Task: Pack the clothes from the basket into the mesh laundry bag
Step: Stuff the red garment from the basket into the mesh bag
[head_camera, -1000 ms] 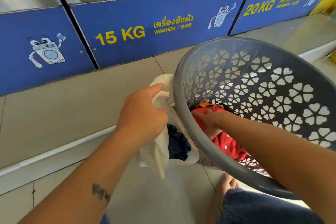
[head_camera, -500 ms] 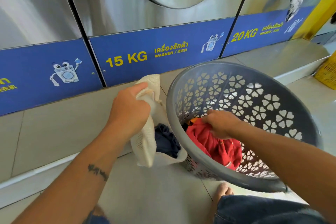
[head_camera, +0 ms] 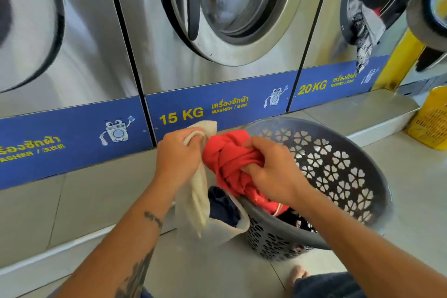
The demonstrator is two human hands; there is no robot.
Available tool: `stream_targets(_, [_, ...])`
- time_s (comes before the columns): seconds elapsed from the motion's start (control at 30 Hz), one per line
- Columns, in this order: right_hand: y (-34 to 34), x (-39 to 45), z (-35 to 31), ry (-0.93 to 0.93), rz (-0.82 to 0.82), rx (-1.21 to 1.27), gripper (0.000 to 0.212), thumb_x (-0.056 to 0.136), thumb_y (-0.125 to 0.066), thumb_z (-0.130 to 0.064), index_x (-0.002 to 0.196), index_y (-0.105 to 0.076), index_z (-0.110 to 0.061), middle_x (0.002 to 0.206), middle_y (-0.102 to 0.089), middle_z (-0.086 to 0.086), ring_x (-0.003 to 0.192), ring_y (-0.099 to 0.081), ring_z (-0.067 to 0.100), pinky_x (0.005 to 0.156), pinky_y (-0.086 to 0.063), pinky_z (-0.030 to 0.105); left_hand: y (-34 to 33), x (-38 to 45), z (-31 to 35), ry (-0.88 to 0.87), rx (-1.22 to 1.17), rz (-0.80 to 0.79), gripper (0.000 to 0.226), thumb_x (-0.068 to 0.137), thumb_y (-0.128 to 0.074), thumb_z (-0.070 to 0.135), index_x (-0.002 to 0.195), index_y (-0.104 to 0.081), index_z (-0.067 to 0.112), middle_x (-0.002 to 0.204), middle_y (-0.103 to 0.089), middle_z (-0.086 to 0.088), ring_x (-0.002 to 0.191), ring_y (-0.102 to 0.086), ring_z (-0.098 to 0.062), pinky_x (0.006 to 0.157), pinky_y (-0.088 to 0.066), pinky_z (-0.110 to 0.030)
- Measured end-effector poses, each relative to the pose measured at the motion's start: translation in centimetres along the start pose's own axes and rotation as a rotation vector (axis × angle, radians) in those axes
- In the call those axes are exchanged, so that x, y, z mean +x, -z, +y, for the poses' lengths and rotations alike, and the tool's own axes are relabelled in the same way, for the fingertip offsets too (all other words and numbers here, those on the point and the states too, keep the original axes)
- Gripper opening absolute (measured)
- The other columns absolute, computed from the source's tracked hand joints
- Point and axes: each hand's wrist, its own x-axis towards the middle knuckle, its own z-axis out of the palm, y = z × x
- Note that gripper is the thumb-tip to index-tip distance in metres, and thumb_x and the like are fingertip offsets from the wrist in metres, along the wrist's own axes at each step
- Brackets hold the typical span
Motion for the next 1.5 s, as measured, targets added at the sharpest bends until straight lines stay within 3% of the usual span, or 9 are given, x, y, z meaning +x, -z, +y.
stream_targets(0.13, [-2.7,-1.0,-1.0,-0.073,-0.019,0.081,0.038,0.073,-0.071,-0.019,0.100,-0.048,-0.033,0.078,-0.065,-0.010,0.071,-0.061,0.009,0.070,-0.051,0.030,0.9,0.4,-0.1,0.070,-0.029,-0.024,0.018,0.074,-0.056,0.035,0.080,-0.070,0.025,0.070,-0.062,0.006,0.070,-0.057,-0.011,0.074,-0.052,-0.034])
stream_targets(0.37, [-5.7,-1.2,-0.1,0.115,-0.456,0.030,0.046,0.077,-0.061,-0.003,0.119,-0.055,-0.020,0.113,-0.070,-0.002,0.100,-0.064,0.017,0.089,-0.052,0.037,1.6,0.8,-0.8,0.090,-0.035,-0.009,0.036,0.081,-0.057,0.029,0.065,-0.066,0.060,0.075,-0.061,0.033,0.083,-0.060,0.001,0.070,-0.042,-0.020])
stream_targets(0.57, [-4.9,1.4,2.1,0.015,-0.096,-0.148,0.064,0.067,-0.076,-0.021,0.125,-0.050,-0.025,0.122,-0.052,-0.003,0.113,-0.048,0.021,0.099,-0.043,0.042,1.5,1.3,-1.8,0.107,-0.110,0.022,0.026,0.085,-0.058,0.026,0.102,-0.073,0.038,0.105,-0.065,0.019,0.099,-0.059,-0.006,0.086,-0.043,-0.026])
stream_targets(0.67, [-5.3,1.9,3.3,-0.152,-0.182,-0.219,0.093,0.063,-0.075,-0.046,0.146,-0.033,-0.036,0.143,-0.035,0.000,0.133,-0.033,0.027,0.110,-0.033,0.050,1.4,1.3,-1.9,0.097,-0.117,0.015,0.025,0.086,-0.058,0.025,0.102,-0.072,0.039,0.105,-0.065,0.015,0.094,-0.058,-0.005,0.080,-0.043,-0.024])
stream_targets(0.8, [-6.2,2.0,4.4,-0.150,-0.273,0.033,0.066,0.073,-0.075,-0.031,0.134,-0.050,-0.036,0.122,-0.051,-0.001,0.112,-0.052,0.021,0.103,-0.045,0.042,1.1,1.2,-2.0,0.089,-0.107,0.009,0.026,0.086,-0.058,0.027,0.105,-0.072,0.038,0.103,-0.063,0.017,0.091,-0.058,-0.002,0.071,-0.040,-0.016])
stream_targets(1.1, [-5.8,2.0,0.8,0.057,0.004,-0.295,0.039,0.073,-0.062,-0.036,0.110,-0.054,-0.027,0.108,-0.055,0.002,0.090,-0.062,0.031,0.072,-0.055,0.044,0.9,1.1,-1.8,0.074,-0.090,0.013,0.027,0.088,-0.057,0.028,0.108,-0.071,0.037,0.106,-0.063,0.016,0.096,-0.058,-0.005,0.074,-0.041,-0.017])
stream_targets(1.3, [-6.5,0.3,0.5,0.254,-0.488,-0.312,0.054,0.077,-0.069,-0.037,0.129,-0.057,-0.032,0.126,-0.061,-0.008,0.117,-0.053,0.022,0.103,-0.038,0.044,1.3,0.8,-1.6,0.085,-0.090,0.049,0.026,0.090,-0.055,0.030,0.109,-0.071,0.035,0.098,-0.060,0.025,0.090,-0.055,0.000,0.074,-0.041,-0.019])
stream_targets(1.4, [-5.0,0.8,0.8,0.160,-0.402,-0.013,0.066,0.070,-0.073,-0.022,0.132,-0.054,-0.035,0.126,-0.063,-0.015,0.122,-0.054,0.011,0.106,-0.042,0.037,1.3,0.7,-1.8,0.104,-0.078,0.042,0.026,0.091,-0.055,0.029,0.111,-0.071,0.033,0.099,-0.058,0.022,0.093,-0.055,-0.005,0.078,-0.040,-0.023])
stream_targets(1.5, [-3.8,1.5,2.1,-0.010,-0.314,-0.146,0.092,0.063,-0.076,-0.045,0.145,-0.035,-0.040,0.150,-0.040,-0.003,0.142,-0.030,0.021,0.115,-0.032,0.050,1.4,0.7,-2.1,0.106,-0.072,0.032,0.027,0.091,-0.055,0.029,0.113,-0.071,0.032,0.105,-0.060,0.019,0.096,-0.055,-0.006,0.079,-0.040,-0.023])
